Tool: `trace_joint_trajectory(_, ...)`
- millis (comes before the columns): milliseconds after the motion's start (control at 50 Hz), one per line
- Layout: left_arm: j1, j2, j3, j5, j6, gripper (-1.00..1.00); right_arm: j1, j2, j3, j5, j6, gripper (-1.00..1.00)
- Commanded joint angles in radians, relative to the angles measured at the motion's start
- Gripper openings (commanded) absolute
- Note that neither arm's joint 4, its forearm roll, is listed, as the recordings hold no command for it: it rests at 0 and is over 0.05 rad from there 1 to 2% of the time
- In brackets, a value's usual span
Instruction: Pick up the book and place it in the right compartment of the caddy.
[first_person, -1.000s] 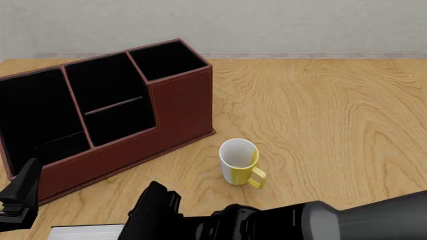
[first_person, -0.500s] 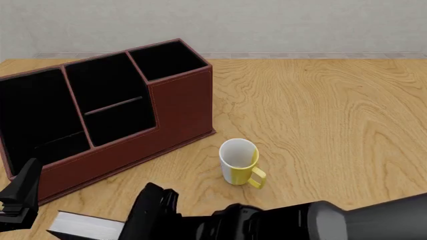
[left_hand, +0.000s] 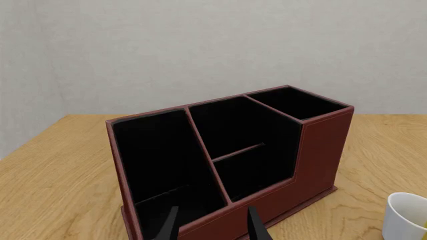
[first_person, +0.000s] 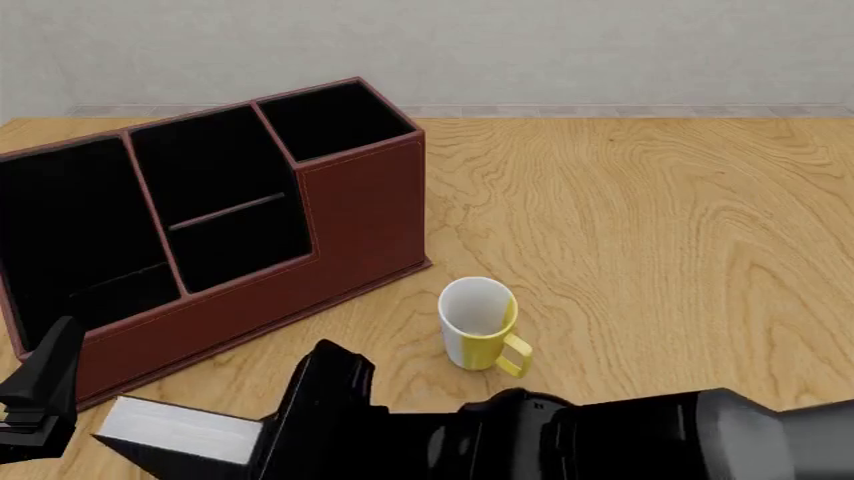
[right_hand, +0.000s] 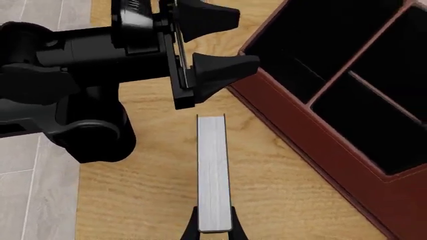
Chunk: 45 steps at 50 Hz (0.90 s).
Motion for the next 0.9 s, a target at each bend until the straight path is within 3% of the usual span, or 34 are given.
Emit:
trace_joint_trajectory(20,0.0,0.0,0.0,0.0,0.0,1.0,-0.011,-0.052,0.014,-0.005,0.044,-1.0)
trace_joint_trajectory(280,0.0,0.0,0.0,0.0,0.0,1.0,-0.051,-0.111,0.042,-0.001,0.044,-1.0)
trace_joint_trajectory(740,0.0,0.0,0.0,0.0,0.0,1.0,-0.101,-0.212,-0.021,0.146,0.039,-1.0)
trace_joint_trajectory(900,0.0,0.0,0.0,0.0,0.0,1.0,-0.116,-0.249,-0.053,0.215,0.062,-1.0)
